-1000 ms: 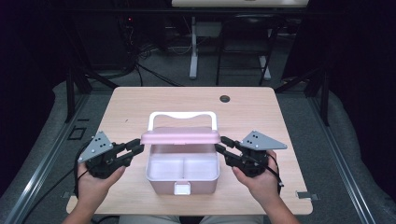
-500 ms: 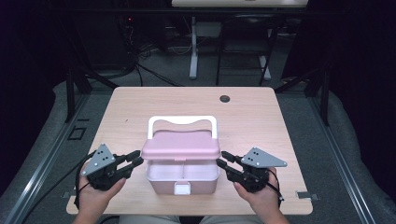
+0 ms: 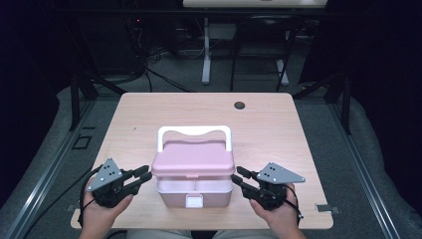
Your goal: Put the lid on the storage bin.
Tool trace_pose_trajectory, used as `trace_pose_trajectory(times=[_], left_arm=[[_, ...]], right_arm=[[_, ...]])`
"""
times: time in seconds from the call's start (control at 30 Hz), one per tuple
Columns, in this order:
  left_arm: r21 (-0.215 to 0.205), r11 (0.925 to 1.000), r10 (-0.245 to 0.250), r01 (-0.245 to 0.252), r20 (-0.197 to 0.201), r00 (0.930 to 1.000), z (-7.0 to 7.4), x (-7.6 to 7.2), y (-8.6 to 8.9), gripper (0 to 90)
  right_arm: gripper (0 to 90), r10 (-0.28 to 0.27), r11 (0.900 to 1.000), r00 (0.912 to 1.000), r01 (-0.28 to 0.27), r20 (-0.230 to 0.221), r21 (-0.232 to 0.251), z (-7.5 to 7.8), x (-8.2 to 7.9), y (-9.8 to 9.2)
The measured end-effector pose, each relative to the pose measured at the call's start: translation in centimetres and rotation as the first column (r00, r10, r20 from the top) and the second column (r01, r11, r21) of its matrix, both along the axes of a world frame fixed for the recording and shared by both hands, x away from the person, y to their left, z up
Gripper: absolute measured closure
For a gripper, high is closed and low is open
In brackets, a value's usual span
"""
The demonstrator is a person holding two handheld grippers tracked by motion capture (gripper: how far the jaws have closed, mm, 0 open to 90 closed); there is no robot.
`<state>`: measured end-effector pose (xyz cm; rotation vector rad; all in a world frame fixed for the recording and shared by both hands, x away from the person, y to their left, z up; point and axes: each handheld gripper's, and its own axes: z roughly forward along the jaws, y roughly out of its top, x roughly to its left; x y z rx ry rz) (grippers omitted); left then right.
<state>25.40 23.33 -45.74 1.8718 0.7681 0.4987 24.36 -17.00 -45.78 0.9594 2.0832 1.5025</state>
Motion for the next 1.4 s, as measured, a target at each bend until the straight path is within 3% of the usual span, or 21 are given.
trace_pose_trajectory(times=[0.67,1.07,1.27,1.4], left_arm=[[-0.006,0.9999,-0.012,0.012,-0.032,0.9994,-0.4,-0.6,0.3,72.8],[-0.016,0.9999,-0.005,0.004,-0.065,0.9979,-1.2,-0.7,0.8,70.9],[-0.024,0.9997,0.005,-0.006,-0.07,0.9975,-1.3,-0.6,1.0,64.7],[-0.028,0.9996,0.004,-0.006,-0.079,0.9969,-1.4,-0.4,0.9,60.7]], right_arm=[[67.0,0.003,1.0,0.9998,-0.003,-0.017,-0.013,-0.6,-0.5,-0.3],[64.1,0.011,1.0,0.9981,-0.012,-0.06,-0.027,-1.2,-0.6,-0.6],[58.5,-0.003,0.999,0.9966,0.001,-0.082,-0.032,-1.4,-0.7,-1.1],[54.4,-0.02,1.0,0.9968,0.02,-0.078,0.005,-1.3,-0.6,-1.7]])
